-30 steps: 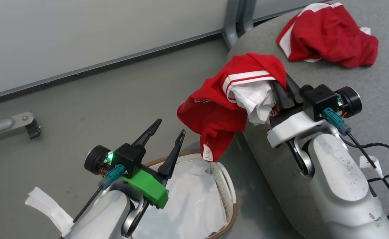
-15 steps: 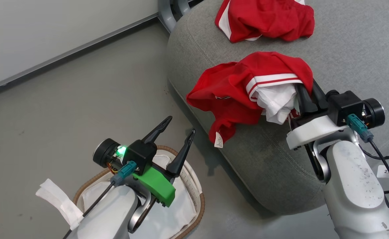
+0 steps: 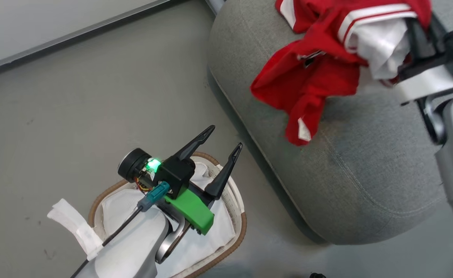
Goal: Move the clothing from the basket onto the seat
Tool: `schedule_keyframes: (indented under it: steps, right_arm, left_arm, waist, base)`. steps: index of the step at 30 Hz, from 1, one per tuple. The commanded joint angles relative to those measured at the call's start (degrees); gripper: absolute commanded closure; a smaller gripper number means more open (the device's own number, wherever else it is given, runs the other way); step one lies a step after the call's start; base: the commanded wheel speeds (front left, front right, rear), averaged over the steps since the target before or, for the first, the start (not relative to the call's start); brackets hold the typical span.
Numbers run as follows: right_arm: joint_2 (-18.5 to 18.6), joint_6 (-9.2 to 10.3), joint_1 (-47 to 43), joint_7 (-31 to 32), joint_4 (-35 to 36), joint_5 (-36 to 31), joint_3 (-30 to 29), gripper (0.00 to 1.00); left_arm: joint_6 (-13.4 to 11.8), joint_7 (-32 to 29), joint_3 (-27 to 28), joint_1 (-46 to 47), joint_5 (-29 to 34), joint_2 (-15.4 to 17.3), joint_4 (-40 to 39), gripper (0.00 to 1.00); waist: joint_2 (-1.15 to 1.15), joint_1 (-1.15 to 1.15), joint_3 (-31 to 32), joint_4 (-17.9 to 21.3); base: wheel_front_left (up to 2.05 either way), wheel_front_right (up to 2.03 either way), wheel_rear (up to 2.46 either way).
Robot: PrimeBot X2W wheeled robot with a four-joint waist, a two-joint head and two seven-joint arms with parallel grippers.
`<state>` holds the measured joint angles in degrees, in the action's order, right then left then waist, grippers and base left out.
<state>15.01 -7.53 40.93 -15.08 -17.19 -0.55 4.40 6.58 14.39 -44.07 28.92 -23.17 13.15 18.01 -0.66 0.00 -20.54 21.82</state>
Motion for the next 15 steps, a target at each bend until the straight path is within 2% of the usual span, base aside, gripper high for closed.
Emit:
schedule_keyframes:
  steps: [1,4,9,15]
  right_arm:
    - [2.3,0.08,2.8,-0.1,-0.5,0.6,-0.2,1.00]
    - [7.6,0.09,8.6,-0.1,-2.0,0.6,-0.7,1.00]
    - [15.4,0.08,18.0,0.3,-6.9,1.7,-5.3,1.00]
    - [21.1,0.09,23.8,3.8,-11.6,-1.4,-12.8,1.00]
  left_arm:
    - [0.2,-0.1,0.0,1.3,0.7,0.3,-0.5,0.00]
    - [0.2,-0.3,-0.6,2.4,1.3,0.6,-1.3,0.00]
    - [0.3,-1.5,-1.6,4.1,2.3,1.6,-3.4,0.00]
    - [-0.2,-2.5,-1.8,7.1,4.1,2.8,-6.1,0.00]
  waist:
    - [0.66,0.00,-3.6,-3.6]
    - [0.66,0.00,-6.2,-5.8]
    - [0.66,0.00,-11.1,-9.5]
    - [0.66,0.00,-16.8,-14.2]
  base:
    - [0.00,0.00,0.00]
    - [0.00,0.00,0.00]
    - [0.00,0.00,0.00]
    - [0.00,0.00,0.00]
